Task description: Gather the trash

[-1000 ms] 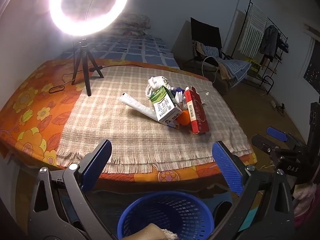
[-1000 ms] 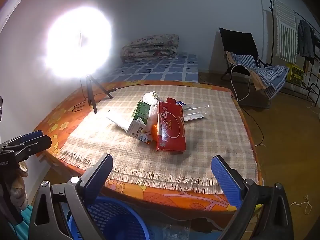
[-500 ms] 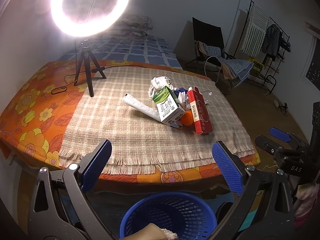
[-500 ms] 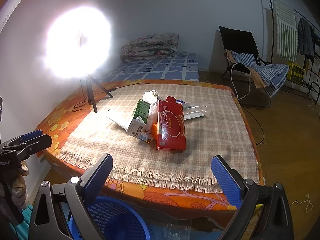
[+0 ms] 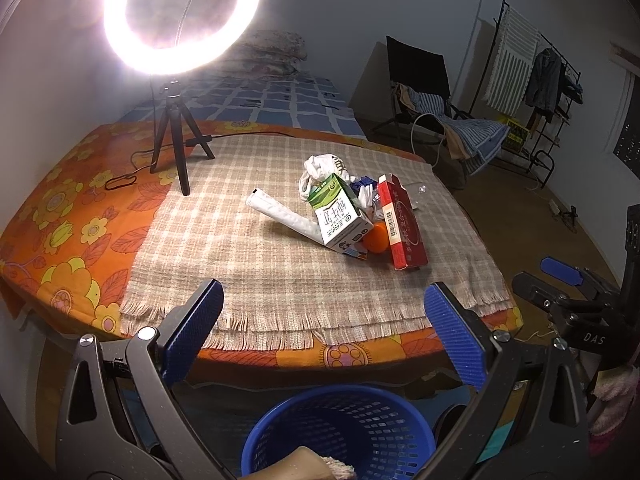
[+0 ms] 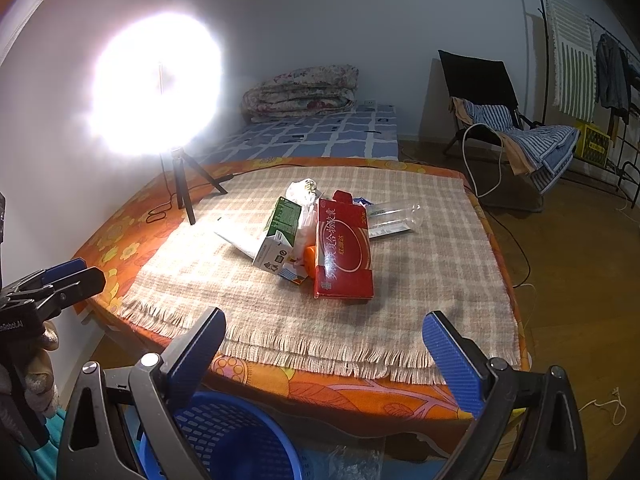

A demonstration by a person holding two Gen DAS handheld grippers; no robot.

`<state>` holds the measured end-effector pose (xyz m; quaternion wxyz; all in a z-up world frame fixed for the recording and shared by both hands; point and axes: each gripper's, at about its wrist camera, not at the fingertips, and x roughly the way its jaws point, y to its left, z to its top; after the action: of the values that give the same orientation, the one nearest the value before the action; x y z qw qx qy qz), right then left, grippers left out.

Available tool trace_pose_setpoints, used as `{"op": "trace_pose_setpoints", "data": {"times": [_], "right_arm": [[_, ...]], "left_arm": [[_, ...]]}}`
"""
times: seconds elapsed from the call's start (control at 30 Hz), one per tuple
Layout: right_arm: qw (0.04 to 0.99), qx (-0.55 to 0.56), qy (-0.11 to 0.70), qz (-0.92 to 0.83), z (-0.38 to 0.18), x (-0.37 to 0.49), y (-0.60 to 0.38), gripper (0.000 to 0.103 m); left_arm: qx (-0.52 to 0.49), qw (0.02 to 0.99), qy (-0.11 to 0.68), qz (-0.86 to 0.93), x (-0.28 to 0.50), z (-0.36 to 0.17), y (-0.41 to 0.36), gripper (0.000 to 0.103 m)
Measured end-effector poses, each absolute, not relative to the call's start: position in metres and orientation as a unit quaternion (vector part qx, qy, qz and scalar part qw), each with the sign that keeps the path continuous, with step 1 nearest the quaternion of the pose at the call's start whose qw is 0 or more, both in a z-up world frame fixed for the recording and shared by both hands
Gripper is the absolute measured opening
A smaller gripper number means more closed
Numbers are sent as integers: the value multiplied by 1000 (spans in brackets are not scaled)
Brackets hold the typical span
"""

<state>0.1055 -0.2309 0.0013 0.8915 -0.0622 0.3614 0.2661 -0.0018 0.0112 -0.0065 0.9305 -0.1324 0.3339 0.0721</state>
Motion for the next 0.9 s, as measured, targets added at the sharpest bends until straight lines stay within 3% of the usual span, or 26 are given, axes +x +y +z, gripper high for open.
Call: {"op": "trace_pose_setpoints", "data": {"times": [0.9], "right_arm": [[890,-60,365,266,0,107,-233,100]], "left_arm": [[-132,930,334,74,-2,-7,13,102]]}}
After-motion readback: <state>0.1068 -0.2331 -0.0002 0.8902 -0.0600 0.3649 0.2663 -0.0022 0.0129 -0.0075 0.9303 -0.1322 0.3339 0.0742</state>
